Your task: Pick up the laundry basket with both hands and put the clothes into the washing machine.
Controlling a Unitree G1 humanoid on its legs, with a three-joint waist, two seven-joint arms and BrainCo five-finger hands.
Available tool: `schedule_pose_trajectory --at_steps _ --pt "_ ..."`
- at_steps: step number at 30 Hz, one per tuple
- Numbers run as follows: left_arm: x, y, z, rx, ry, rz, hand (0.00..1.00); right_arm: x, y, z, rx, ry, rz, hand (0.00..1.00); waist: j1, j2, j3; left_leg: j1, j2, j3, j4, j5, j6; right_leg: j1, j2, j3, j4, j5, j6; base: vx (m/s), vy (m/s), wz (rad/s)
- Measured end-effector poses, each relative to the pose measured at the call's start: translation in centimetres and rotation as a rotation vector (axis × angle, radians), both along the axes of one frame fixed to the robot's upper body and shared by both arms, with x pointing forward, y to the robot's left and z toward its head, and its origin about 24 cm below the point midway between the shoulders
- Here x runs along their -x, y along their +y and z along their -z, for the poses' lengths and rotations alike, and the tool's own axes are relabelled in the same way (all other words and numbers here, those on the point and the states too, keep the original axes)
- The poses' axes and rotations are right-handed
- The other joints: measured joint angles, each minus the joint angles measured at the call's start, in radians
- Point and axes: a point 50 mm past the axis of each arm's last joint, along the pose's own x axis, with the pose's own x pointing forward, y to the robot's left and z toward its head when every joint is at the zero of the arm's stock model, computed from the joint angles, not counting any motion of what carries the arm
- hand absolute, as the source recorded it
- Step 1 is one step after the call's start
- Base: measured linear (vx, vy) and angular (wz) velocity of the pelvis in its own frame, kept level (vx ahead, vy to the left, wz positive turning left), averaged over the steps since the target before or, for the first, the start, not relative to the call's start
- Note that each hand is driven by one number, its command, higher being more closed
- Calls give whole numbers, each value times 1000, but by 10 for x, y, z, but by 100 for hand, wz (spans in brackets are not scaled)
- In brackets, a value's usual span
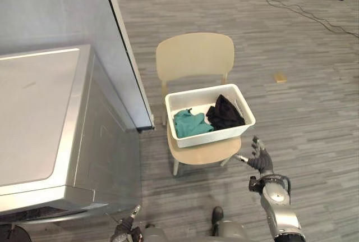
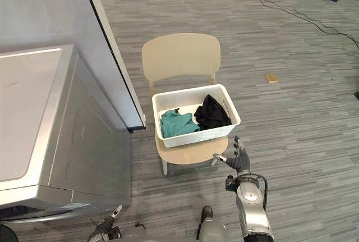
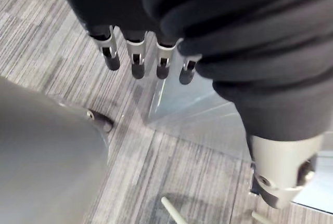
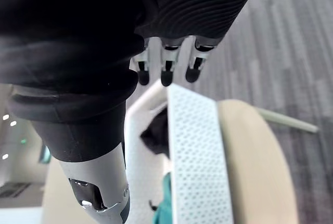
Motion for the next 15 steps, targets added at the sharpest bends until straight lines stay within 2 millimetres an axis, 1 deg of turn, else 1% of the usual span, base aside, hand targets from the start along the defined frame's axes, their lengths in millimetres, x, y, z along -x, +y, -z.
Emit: schedule_pose_trajectory --at_steps 1,3,5,7,8,9,10,11,12,13,14,15 --pt "0 3 -1 -9 0 6 0 -2 4 -6 3 -29 -25 0 0 -9 -3 -7 -2 0 1 1 0 2 0 -1 -25 14 -1 81 43 -1" --pt "-1 7 -2 -23 -1 14 0 -4 15 -11 11 -59 -79 0 0 -17 -5 -17 -7 -1 3 2 0 10 -1 -2 -69 39 1 83 60 -1" --pt "-1 9 -2 -34 2 28 0 -6 27 -16 53 -80 -139 0 1 -18 -3 -25 -13 -4 3 2 1 30 -4 -8 -109 56 4 38 49 6" --pt "-3 9 -3 -45 5 53 0 -13 38 -27 110 -129 -194 0 0 -17 4 -43 -20 -17 3 6 7 32 -10 -21 -132 65 8 11 26 18" --pt "-8 9 -4 -61 -8 80 0 -24 42 -39 157 -179 -214 0 2 -13 27 -51 -22 -27 6 7 8 30 -12 -28 -141 72 6 13 17 17" --pt "-11 10 -5 -65 -15 83 0 -30 43 -45 183 -206 -227 0 2 -12 40 -56 -22 -28 9 8 10 27 -12 -29 -141 77 3 -4 17 9" --pt "-14 11 -7 -78 -22 84 0 -43 47 -56 232 -248 -239 0 2 -13 55 -70 -23 -28 11 12 11 14 -12 -27 -141 86 0 -55 6 2" --pt "-19 12 -8 -89 -31 92 0 -59 48 -71 328 -307 -230 0 4 -12 74 -88 -25 -30 18 13 11 0 -14 -27 -142 89 -1 -83 3 0" --pt "-23 11 -9 -94 -38 103 0 -68 49 -80 372 -335 -223 0 6 -11 86 -94 -25 -30 19 15 11 -6 -14 -26 -143 94 -3 -86 -3 3" --pt "-29 10 -11 -107 -52 119 0 -81 49 -94 436 -378 -206 0 12 -8 107 -106 -25 -32 19 24 10 -15 -13 -28 -148 105 -8 -98 -18 6" --pt "-34 10 -13 -117 -61 120 0 -92 47 -106 474 -407 -187 0 25 -4 122 -120 -26 -38 18 28 11 -20 -13 -32 -159 112 -7 -87 -22 10" --pt "-37 9 -14 -122 -67 121 0 -97 46 -112 492 -415 -177 0 25 -2 133 -123 -27 -43 18 32 10 -20 -14 -36 -162 115 -8 -108 -30 21"
